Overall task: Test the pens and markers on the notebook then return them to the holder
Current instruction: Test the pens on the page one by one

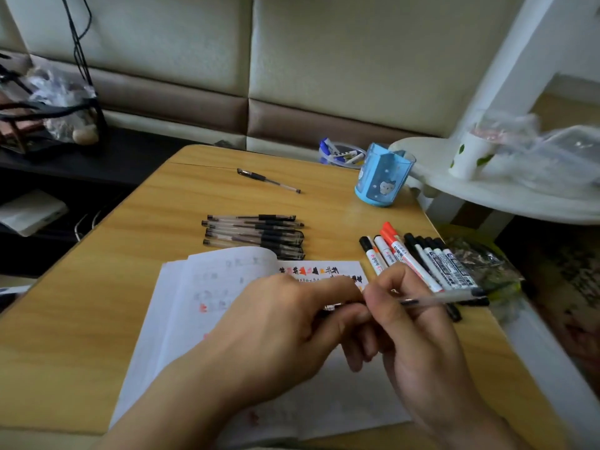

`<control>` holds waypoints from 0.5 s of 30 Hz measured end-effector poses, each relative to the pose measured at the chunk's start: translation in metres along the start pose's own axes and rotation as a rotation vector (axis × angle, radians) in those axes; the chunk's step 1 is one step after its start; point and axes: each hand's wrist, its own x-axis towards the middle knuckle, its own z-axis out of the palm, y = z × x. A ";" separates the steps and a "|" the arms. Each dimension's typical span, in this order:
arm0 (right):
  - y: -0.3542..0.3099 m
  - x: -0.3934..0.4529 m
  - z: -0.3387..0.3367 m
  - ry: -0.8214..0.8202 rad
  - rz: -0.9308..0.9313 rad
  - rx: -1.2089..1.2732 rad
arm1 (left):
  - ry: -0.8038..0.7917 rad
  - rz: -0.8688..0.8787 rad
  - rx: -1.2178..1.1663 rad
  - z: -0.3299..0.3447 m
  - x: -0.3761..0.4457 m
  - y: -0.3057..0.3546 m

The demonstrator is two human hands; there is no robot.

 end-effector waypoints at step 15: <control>0.014 0.010 -0.016 0.100 0.015 -0.504 | 0.027 -0.372 0.456 -0.007 -0.010 -0.024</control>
